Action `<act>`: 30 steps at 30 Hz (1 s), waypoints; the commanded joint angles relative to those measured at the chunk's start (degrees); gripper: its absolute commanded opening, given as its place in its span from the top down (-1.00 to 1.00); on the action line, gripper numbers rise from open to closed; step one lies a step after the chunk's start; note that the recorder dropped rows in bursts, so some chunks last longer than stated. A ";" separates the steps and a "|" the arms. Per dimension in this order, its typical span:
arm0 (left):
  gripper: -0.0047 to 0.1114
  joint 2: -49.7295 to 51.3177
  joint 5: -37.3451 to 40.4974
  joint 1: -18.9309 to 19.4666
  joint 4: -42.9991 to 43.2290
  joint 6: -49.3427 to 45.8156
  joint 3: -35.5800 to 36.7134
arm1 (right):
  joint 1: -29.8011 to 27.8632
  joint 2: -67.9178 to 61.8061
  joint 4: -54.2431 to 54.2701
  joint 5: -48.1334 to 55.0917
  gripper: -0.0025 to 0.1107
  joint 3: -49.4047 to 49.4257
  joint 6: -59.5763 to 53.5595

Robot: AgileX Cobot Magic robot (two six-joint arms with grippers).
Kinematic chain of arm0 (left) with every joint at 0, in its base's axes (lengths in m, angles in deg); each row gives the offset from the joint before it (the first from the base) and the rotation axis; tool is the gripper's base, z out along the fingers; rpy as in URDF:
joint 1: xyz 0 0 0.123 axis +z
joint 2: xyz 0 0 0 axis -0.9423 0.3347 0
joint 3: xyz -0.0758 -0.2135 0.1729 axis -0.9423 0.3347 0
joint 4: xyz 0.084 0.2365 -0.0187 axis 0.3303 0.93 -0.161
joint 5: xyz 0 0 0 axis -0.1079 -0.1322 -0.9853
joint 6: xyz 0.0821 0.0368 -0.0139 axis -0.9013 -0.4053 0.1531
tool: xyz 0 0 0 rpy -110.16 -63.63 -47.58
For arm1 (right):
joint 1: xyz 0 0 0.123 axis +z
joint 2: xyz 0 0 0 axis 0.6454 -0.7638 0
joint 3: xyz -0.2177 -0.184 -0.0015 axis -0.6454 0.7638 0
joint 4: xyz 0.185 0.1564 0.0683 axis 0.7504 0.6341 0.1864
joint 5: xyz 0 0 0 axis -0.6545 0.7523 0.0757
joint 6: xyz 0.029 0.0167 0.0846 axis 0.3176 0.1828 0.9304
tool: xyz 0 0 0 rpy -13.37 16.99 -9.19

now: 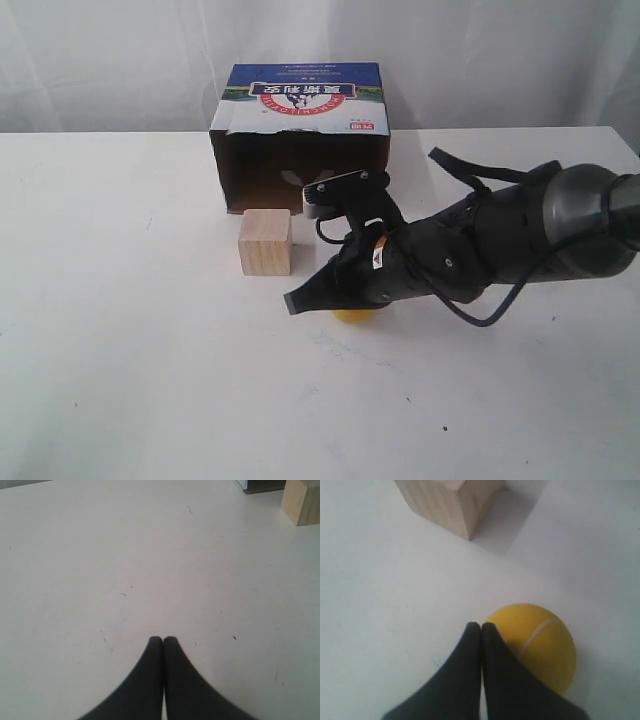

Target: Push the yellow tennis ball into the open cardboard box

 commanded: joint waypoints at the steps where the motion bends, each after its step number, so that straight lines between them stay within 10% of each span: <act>1: 0.92 -0.28 -0.14 -0.23 -0.16 0.01 0.17 | -1.28 -1.10 -0.90 -0.29 0.96 0.60 0.65; 19: 0.92 -0.28 -0.14 -0.23 -0.16 0.01 0.17 | -2.81 -0.52 -0.90 -11.83 0.96 -0.69 0.40; 30: 0.92 -0.28 -0.14 -0.23 -0.16 0.01 0.17 | -2.81 6.76 -0.90 -0.02 0.96 -0.69 0.40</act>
